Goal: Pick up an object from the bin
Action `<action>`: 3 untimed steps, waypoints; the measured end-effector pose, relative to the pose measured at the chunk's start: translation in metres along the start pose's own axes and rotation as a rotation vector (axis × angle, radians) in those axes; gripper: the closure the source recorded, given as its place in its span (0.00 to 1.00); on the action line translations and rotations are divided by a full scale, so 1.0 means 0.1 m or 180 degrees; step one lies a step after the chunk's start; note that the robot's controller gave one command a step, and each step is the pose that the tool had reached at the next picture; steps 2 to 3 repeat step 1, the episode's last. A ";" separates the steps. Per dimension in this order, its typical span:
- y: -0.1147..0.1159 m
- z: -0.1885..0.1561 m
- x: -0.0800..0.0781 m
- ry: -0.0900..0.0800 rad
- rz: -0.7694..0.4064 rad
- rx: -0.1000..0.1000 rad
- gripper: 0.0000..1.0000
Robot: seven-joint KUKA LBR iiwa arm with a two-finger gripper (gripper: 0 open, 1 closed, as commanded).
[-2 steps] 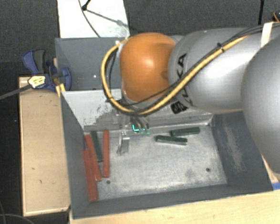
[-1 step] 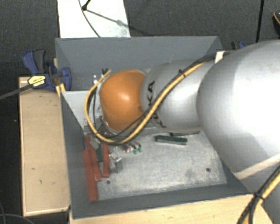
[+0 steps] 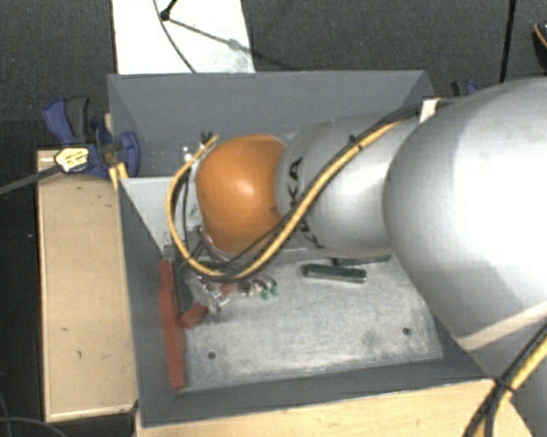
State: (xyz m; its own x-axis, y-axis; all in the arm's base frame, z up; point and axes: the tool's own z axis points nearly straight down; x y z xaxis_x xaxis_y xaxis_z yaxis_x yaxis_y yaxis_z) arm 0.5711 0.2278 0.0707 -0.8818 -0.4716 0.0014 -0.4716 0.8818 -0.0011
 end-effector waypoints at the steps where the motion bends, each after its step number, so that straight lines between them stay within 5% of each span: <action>1: 0.07 -1.43 0.17 -0.0041 0.0019 -0.0001 1.00; 3: 0.07 -1.43 0.17 -0.0041 0.0019 -0.0001 1.00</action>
Offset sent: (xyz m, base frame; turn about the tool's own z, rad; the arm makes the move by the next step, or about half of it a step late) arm -0.0198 -0.0025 0.1374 -0.0007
